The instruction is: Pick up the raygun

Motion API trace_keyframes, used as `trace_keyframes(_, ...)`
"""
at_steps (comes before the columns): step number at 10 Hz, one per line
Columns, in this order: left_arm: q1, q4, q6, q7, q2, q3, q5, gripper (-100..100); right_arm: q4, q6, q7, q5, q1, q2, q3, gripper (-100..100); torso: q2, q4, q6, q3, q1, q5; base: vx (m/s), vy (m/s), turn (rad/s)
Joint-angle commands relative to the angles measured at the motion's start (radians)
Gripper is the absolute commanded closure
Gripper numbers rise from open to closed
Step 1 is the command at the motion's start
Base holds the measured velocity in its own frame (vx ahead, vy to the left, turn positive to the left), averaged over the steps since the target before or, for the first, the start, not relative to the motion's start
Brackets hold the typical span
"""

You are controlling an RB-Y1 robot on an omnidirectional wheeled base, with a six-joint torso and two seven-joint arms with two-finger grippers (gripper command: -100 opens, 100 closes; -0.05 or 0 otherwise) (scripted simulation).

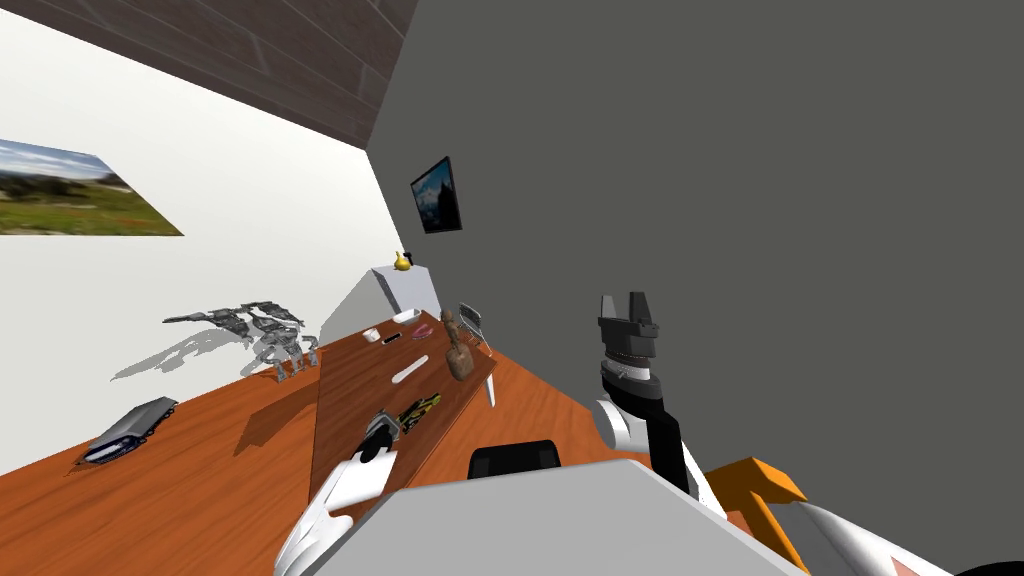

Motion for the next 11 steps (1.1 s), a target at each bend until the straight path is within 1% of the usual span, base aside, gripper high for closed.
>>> trace_keyframes(1,-0.002,0.041,0.033,0.015,0.002,0.008,-0.007,-100,0.0,0.0,0.0,0.0,0.0,0.0,0.0,0,0.0,0.0,0.0,0.0,0.0,0.0,0.179,-0.044,0.017)
trace_keyframes(4,0.011,0.095,0.081,0.035,-0.009,0.019,-0.02,-100,0.0,0.0,0.0,0.0,0.0,0.0,0.0,0,0.002,0.0,0.0,0.001,0.002,0.0,0.165,-0.009,0.017)
trace_keyframes(5,0.014,0.103,0.085,0.036,-0.012,0.019,-0.02,-100,0.0,0.0,0.0,0.0,0.0,0.0,0.0,0,0.003,0.0,0.0,0.001,0.002,0.0,0.096,0.0,0.009)
trace_keyframes(6,0.009,0.097,0.078,0.036,-0.019,0.023,-0.033,-100,0.0,0.0,0.0,0.0,0.0,0.0,0.0,0,0.006,0.001,0.0,0.003,0.003,0.0,0.032,-0.001,0.003)
trace_keyframes(7,0.01,0.101,0.077,0.038,-0.02,0.023,-0.034,0,0.0,0.0,0.0,0.0,0.0,0.0,0.0,0,0.009,0.002,0.0,0.005,0.003,0.0,0.008,0.0,0.0)
trace_keyframes(8,-0.013,0.136,0.061,0.045,-0.026,0.055,-0.059,-100,0.0,0.0,0.0,0.0,0.0,0.0,0.0,0,0.012,0.002,0.0,0.006,0.003,0.0,-0.008,0.011,-0.112)
trace_keyframes(11,-0.046,0.191,0.037,0.057,-0.034,0.103,-0.097,-100,0.0,0.0,0.0,0.0,-0.001,0.0,0.0,0,0.015,0.003,0.0,0.009,0.005,0.001,-0.033,0.025,-0.088)
